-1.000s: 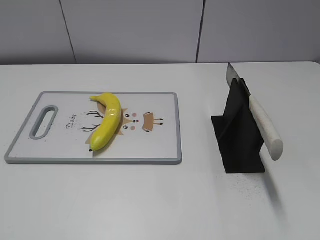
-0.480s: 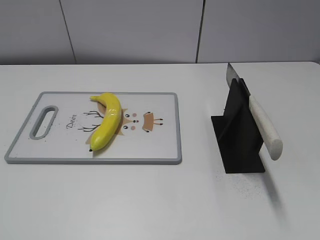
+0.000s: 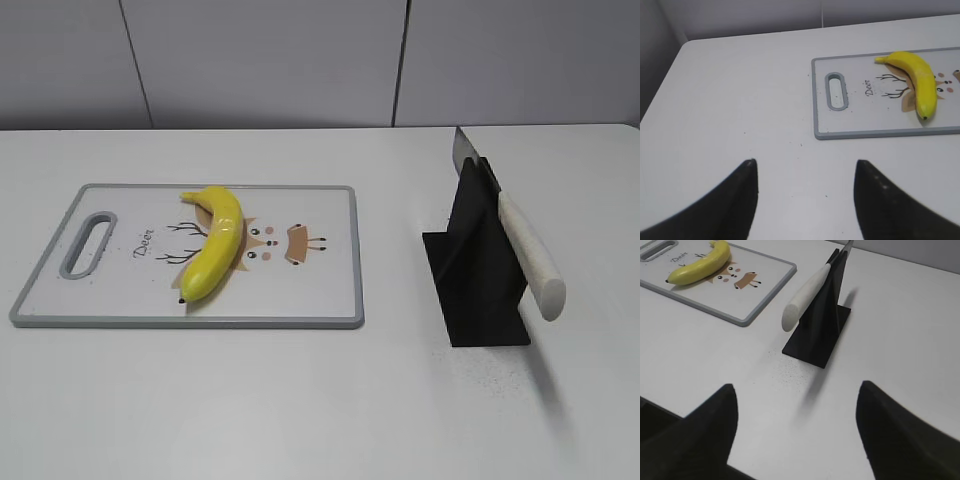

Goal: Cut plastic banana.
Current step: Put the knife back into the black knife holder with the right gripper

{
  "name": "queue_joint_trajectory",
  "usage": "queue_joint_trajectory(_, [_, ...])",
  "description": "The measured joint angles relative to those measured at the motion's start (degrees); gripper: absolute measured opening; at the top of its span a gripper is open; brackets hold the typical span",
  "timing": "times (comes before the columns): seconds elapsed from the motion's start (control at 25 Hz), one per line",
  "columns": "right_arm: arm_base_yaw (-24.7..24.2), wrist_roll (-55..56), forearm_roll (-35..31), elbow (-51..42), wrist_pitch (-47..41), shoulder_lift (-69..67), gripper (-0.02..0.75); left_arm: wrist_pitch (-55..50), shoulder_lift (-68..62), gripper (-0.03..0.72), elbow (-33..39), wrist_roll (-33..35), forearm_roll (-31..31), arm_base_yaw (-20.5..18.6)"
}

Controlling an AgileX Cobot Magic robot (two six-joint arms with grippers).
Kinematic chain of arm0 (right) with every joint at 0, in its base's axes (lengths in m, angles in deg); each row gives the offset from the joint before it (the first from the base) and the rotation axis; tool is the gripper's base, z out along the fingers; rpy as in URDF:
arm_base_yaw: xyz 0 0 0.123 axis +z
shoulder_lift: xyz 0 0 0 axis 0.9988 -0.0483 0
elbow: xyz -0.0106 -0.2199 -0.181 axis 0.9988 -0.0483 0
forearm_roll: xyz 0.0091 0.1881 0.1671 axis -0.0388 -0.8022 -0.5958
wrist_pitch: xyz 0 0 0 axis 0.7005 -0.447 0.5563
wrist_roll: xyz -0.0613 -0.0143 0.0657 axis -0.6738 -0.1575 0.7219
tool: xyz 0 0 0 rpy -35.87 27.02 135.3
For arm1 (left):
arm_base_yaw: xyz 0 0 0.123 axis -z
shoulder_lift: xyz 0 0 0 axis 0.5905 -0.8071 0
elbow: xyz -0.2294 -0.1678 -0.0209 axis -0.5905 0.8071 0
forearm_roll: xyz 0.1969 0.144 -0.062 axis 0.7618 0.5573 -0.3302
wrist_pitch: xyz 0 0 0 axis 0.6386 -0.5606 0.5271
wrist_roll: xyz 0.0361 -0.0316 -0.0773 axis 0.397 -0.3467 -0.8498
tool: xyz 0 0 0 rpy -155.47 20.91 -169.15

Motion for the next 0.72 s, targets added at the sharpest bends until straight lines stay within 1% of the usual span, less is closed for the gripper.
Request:
queue_joint_trajectory(0.36, [0.0,0.0,0.5,0.0,0.1,0.0,0.578,0.0,0.2,0.584,0.0,0.0,0.1,0.0])
queue_joint_trajectory(0.44, [-0.6,0.0,0.4,-0.1,0.1,0.0,0.578,0.0,0.2,0.584,0.0,0.0,0.1,0.0])
queue_joint_trajectory(0.52, [-2.5,0.0,0.2,-0.1,0.1,0.0,0.578,0.0,0.2,0.584,0.0,0.0,0.1,0.0])
queue_joint_trajectory(0.72, [-10.4,0.0,0.1,-0.1,0.0,0.0,0.578,0.0,0.2,0.584,0.0,0.0,0.1,0.0])
